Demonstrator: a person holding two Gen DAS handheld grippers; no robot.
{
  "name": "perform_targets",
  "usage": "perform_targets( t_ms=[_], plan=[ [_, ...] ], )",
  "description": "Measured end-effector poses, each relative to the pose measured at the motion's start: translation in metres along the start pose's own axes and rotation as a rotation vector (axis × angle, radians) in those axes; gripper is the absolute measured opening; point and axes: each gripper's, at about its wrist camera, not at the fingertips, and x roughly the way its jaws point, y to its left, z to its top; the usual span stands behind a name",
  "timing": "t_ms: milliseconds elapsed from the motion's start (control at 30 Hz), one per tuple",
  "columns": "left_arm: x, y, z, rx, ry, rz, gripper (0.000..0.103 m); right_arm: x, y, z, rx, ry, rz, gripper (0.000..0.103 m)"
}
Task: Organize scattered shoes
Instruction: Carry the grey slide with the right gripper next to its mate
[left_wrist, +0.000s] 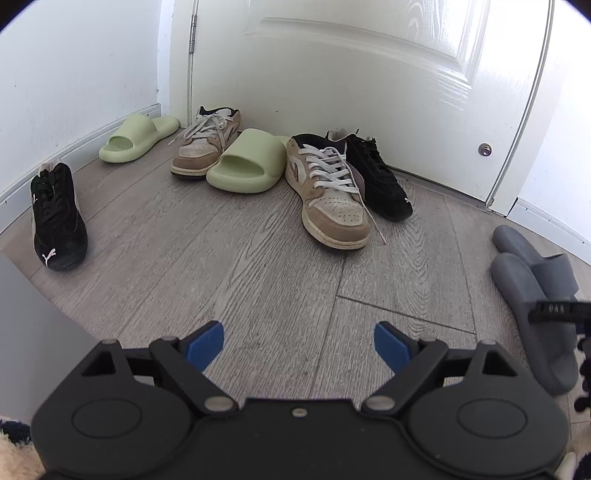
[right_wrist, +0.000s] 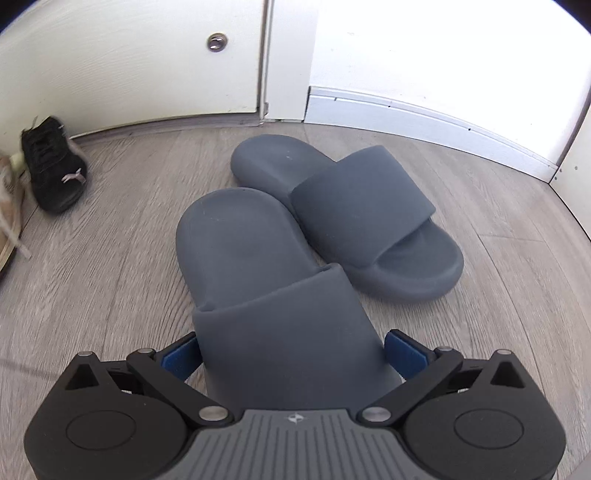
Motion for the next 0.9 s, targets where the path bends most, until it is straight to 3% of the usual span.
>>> perform_targets(
  t_ms=[133,367,533,633,767,900],
  plan=[
    [0.004,0.001,0.0,-0.003,0.015,0.004,0.089,0.024,-0.002,0.027,0.002,-0.027,0.0,0.102],
    [0.011,0.001,0.004,-0.025,0.022,0.004,0.089,0.02,-0.057,0.029,0.038,-0.092,0.249,0.103],
    [0.018,-0.004,0.006,-0.023,0.032,-0.021,0.089,-0.001,-0.084,0.037,-0.034,-0.21,0.311,0.103],
    [0.026,-0.007,0.008,-0.023,0.048,-0.029,0.089,-0.005,-0.088,0.044,-0.072,-0.217,0.37,0.103],
    [0.033,-0.008,0.008,-0.038,0.07,-0.039,0.089,0.006,-0.099,0.055,-0.086,-0.254,0.31,0.103],
    [0.034,-0.006,0.008,-0.047,0.072,-0.043,0.089,0.056,-0.115,0.073,-0.13,-0.184,0.199,0.103]
  ],
)
